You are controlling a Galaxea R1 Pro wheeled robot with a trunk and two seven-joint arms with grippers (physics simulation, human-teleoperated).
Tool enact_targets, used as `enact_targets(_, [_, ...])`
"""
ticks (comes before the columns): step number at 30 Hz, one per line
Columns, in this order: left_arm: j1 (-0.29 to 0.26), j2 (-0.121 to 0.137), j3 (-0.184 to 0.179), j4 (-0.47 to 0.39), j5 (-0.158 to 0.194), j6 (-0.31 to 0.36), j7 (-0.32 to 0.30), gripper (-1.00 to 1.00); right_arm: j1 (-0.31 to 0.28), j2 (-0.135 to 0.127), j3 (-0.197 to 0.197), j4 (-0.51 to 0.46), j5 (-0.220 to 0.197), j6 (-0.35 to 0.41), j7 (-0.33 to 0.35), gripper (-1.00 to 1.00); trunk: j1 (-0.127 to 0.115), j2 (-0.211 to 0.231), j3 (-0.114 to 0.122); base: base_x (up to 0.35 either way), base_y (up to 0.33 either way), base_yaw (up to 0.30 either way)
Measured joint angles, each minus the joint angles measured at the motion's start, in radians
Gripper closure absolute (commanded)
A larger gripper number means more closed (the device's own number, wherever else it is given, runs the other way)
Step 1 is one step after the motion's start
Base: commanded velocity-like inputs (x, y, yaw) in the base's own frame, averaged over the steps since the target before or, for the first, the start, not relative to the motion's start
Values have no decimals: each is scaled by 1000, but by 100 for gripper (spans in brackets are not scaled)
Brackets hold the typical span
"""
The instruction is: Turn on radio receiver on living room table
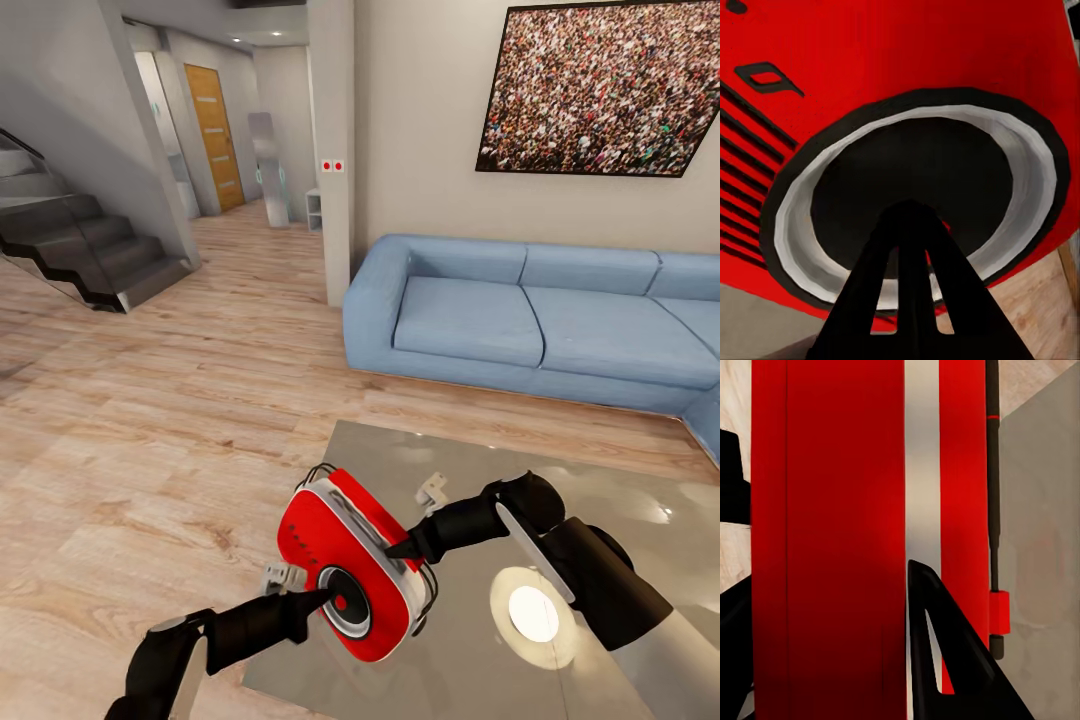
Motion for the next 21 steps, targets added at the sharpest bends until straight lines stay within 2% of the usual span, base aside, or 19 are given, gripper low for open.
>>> enact_targets(2, [-4, -24, 0, 3, -3, 1, 4, 100, 0, 0, 0, 0, 7, -3, -1, 100, 0, 0, 0, 0, 0, 0])
enact_targets(5, [-5, -35, -1, 4, -6, 1, 7, 100, 0, 0, 0, 0, 13, -5, -2, 100, 0, 0, 0, 0, 0, 0])
enact_targets(21, [-6, -38, -8, 34, -3, -7, 6, 100, 0, -1, 0, 1, 20, -8, -2, 100, 0, 0, 0, 0, 0, 0])
